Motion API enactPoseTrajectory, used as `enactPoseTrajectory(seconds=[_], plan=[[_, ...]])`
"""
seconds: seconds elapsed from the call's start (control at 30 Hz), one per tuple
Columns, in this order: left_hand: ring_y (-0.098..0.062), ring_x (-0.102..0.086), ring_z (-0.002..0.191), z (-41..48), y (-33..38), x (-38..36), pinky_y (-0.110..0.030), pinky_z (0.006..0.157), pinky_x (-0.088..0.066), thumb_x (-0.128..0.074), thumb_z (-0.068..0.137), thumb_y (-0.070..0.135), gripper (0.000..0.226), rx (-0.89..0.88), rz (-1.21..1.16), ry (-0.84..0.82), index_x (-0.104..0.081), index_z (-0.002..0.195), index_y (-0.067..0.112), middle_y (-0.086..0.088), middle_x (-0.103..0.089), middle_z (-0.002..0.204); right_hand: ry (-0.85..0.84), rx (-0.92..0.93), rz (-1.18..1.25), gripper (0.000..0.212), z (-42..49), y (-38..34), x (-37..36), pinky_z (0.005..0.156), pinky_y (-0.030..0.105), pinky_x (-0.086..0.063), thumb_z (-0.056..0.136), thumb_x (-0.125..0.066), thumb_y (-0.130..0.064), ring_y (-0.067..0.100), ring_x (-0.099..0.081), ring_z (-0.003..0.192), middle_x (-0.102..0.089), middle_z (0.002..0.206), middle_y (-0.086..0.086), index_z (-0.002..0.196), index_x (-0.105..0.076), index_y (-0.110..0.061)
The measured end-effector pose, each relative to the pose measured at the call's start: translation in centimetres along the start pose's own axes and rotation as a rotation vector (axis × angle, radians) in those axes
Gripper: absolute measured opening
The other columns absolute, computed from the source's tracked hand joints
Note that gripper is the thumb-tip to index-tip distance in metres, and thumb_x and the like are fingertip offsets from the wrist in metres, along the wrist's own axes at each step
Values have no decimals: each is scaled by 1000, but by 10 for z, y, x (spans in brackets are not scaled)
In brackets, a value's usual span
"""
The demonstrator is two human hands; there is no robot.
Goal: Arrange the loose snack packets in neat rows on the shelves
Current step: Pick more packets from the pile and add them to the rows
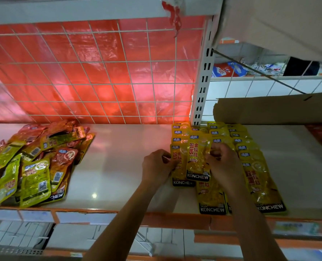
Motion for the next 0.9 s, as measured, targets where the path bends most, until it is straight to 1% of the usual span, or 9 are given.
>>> enactPoseTrajectory(seconds=[0.2,0.27,0.33,0.43,0.5,0.57,0.7,0.8,0.9], plan=[[-8,-60,74,-3,7,6,-25,75,-50,-60,92,40,26,-72,-41,144,-67,104,18,6,-68,86,-46,-2,18,26,-1,-4,-7,60,18,-39,88,-64,-12,-2,-53,75,-55,84,-15,113,-61,-18],[-6,-63,73,-1,10,6,-22,72,-49,-56,94,41,28,-86,-152,86,-69,105,19,7,-70,87,-66,0,31,23,-2,-6,-12,58,17,-40,87,-65,-13,-3,-54,74,-58,85,-15,108,-60,-21],[-6,-67,73,1,9,4,-22,69,-52,-61,92,38,24,-16,-369,-15,-70,105,20,8,-73,86,-102,10,24,22,-4,-8,-17,50,7,-38,87,-65,-15,-7,-54,72,-59,83,-18,107,-60,-24],[-7,-63,61,1,4,3,-21,59,-50,-69,87,23,4,85,-550,-106,-72,88,21,8,-71,69,-139,41,-13,29,-5,-11,-21,50,0,-37,87,-65,-17,-10,-52,70,-57,82,-22,116,-63,-21],[-8,-58,55,-1,-1,3,-20,53,-47,-70,86,17,8,117,-592,-130,-71,78,19,7,-67,61,-110,67,-62,32,-6,-13,-20,53,2,-35,88,-64,-19,-11,-50,72,-58,87,-19,120,-62,-21],[-10,-57,54,-3,-7,3,-21,51,-44,-70,86,16,9,141,-590,-140,-72,77,18,3,-68,62,-61,94,-108,33,-6,-14,-17,60,3,-31,89,-61,-16,-4,-53,78,-64,94,-14,121,-61,-21],[-8,-57,52,-4,-15,3,-22,49,-42,-70,85,18,10,167,-498,-140,-72,76,21,5,-69,62,-19,126,-162,33,-6,-15,-15,75,21,-39,90,-59,-11,14,-61,97,-65,104,-3,123,-61,-16],[-3,-54,47,-4,-16,2,-22,51,-41,-71,85,21,14,135,-404,-145,-70,71,25,11,-64,55,-13,126,-238,33,-6,-14,-16,79,23,-38,91,-59,-14,17,-60,102,-65,115,2,124,-61,-16],[-4,-58,53,-4,-15,1,-27,57,-49,-72,83,26,13,106,-320,-139,-69,71,28,12,-66,60,-26,118,-242,33,-7,-11,-17,80,23,-38,91,-59,-15,16,-60,103,-64,116,1,124,-60,-16]])
Point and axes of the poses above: each hand's wrist, its own z-axis towards the middle knuckle, its own x-axis out of the back of the hand, y = z × x, the point moved 3 cm from there along z, towards the middle knuckle
